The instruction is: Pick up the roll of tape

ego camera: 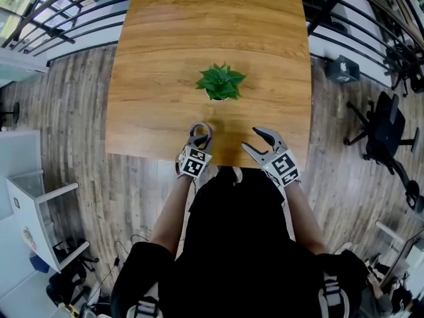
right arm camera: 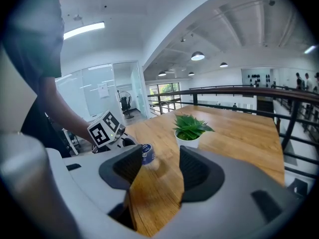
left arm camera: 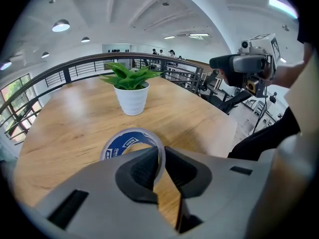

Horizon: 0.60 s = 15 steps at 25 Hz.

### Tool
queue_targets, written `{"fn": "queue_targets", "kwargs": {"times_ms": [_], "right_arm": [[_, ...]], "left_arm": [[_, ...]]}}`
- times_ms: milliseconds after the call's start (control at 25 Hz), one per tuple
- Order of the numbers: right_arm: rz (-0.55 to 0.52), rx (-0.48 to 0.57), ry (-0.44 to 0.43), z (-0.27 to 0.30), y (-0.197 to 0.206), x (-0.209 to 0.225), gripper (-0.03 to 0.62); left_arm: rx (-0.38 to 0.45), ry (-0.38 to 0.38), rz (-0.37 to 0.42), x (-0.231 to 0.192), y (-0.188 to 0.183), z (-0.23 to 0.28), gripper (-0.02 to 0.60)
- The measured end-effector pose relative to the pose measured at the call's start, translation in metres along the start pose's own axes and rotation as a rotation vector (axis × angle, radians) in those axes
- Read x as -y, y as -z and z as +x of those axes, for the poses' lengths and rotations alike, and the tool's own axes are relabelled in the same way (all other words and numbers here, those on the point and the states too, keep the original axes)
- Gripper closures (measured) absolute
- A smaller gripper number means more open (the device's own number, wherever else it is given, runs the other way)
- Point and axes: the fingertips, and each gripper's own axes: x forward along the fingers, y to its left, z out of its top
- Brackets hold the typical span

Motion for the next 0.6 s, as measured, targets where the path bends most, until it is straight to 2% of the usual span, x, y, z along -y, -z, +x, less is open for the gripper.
{"fn": "queue_targets", "kwargs": {"times_ms": [600], "right_arm": [[-0.012, 0.011, 0.046, -0.003, 0.001, -0.009, 0.353]], "left_arm": [[0.067, 0.022, 0.051, 0.010, -0.009, -0.032, 0.525]]}}
